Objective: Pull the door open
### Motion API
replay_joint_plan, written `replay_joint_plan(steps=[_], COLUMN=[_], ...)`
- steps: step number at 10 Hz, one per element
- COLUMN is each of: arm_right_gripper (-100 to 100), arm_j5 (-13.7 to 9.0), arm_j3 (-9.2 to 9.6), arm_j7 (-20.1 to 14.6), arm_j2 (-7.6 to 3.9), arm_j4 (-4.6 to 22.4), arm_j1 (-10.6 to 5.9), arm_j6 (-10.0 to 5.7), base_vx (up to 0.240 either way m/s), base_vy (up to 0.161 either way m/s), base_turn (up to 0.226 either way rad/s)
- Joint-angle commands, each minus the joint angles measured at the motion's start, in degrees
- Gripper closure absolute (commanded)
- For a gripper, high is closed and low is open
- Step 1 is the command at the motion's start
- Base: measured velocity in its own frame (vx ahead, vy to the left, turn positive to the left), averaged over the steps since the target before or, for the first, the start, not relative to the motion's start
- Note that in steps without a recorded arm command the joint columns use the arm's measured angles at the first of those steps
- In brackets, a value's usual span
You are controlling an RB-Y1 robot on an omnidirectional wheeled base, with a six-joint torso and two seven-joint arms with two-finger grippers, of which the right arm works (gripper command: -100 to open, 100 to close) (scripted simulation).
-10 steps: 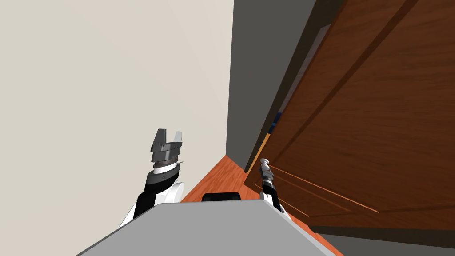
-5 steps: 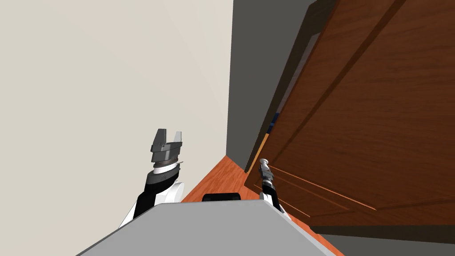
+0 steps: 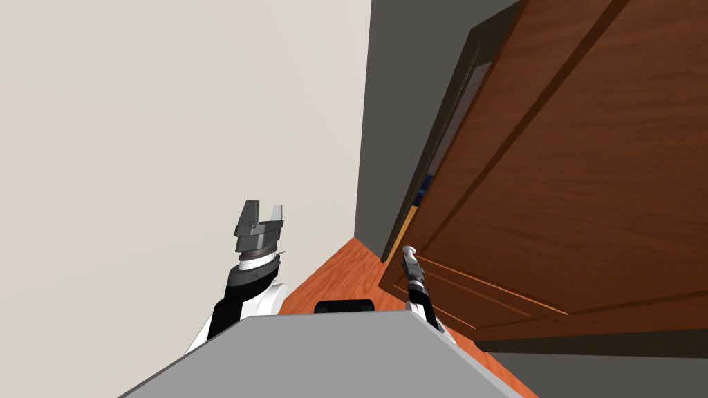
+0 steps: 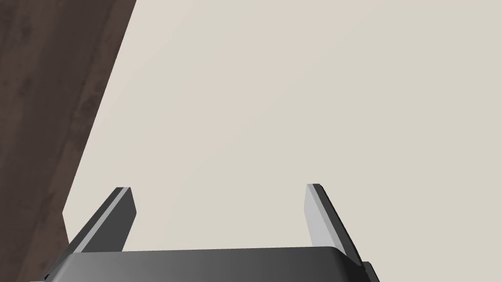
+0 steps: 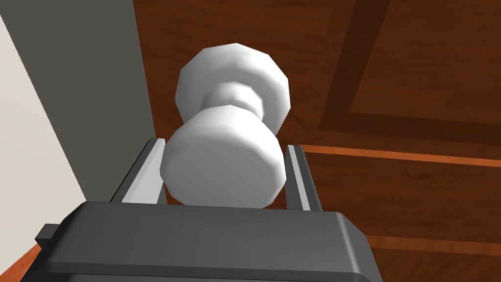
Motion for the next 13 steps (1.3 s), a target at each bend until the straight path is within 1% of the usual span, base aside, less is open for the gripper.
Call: replay_joint_plan(steps=[1,3,4,5,7,8,12,13], arm_right_gripper=[100,100,100,100,100,100,100,100], arm_j5=[0.7,1.4,1.2,1.9,2.5,3.0,4.3,4.1], arm_j3=[1.6,3.07,2.75,3.97,5.1,6.03,8.3,8.04], arm_j7=[-1.9,-3.5,-3.1,-4.3,-5.5,-6.5,-9.0,-8.5], arm_j2=[-0.69,-1.47,-1.26,-1.85,-2.69,-3.39,-5.08,-4.74], arm_j4=[-0.9,-1.4,-0.6,-1.0,-1.5,-1.9,-2.8,-2.7], arm_j1=[0.78,1.38,1.06,1.79,2.43,2.97,4.27,4.16], arm_j6=[-0.12,-0.31,-0.3,-0.56,-1.11,-1.57,-2.67,-2.17], base_vx=[-0.28,-0.265,-0.108,-0.155,-0.243,-0.241,-0.218,-0.096], base_vy=[-0.032,-0.031,-0.004,0.002,-0.013,-0.044,-0.015,-0.011], base_turn=[0.139,0.131,0.034,0.085,0.095,0.108,0.081,0.028])
